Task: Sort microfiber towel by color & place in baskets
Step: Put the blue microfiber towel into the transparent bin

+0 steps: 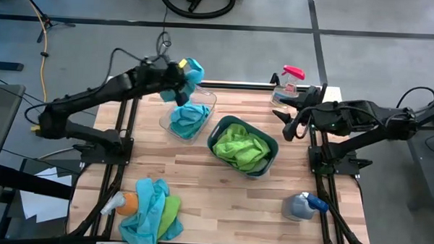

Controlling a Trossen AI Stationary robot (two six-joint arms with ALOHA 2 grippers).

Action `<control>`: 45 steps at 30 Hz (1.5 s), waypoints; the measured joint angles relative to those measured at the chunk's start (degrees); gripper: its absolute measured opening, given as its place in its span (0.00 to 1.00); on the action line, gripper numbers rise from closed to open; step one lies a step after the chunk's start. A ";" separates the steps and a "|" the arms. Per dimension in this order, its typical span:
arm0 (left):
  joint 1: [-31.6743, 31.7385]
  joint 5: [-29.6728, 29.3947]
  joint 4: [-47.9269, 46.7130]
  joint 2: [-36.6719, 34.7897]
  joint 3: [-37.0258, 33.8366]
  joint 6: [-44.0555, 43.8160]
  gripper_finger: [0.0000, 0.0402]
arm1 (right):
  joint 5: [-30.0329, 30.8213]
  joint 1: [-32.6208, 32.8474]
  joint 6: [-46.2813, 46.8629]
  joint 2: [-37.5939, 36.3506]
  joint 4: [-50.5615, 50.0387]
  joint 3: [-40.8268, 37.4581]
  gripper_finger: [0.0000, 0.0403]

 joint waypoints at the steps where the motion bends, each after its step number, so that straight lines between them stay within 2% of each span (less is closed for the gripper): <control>1: -0.02 -0.23 0.85 1.31 0.08 0.02 0.00 | -0.01 -0.19 0.00 -0.01 -1.11 0.00 0.54; 5: 0.00 -0.61 5.47 6.62 0.15 -1.57 0.00 | -0.42 -0.27 -0.09 -0.01 -4.59 0.00 0.54; 10: 0.00 -0.62 10.71 10.81 -1.62 -10.60 0.00 | -2.58 -0.27 -0.15 -0.20 -9.45 0.00 0.54; 18: -1.48 -1.39 19.98 10.56 -13.63 -19.39 0.00 | -5.16 -0.25 4.62 -1.23 -14.16 0.00 0.54; 23: -4.18 -1.82 21.39 8.94 -18.96 -19.46 0.00 | -4.33 -0.25 8.44 -1.53 -14.68 0.00 0.54; 30: -5.66 4.65 13.12 9.48 -19.49 -2.52 0.00 | -0.48 -0.25 12.59 -1.30 -12.11 0.00 0.54; 36: -0.94 5.50 5.13 11.42 -18.49 -1.63 0.00 | 0.10 -0.25 18.01 -1.02 -10.67 0.00 0.54; 40: 1.26 7.56 -2.56 15.42 -13.07 -1.32 0.00 | 0.21 -0.25 19.40 -0.15 -10.10 0.00 0.54; 45: 1.60 7.52 -14.75 23.13 -3.66 3.73 0.00 | 0.31 -0.25 19.41 2.26 -9.88 0.00 0.54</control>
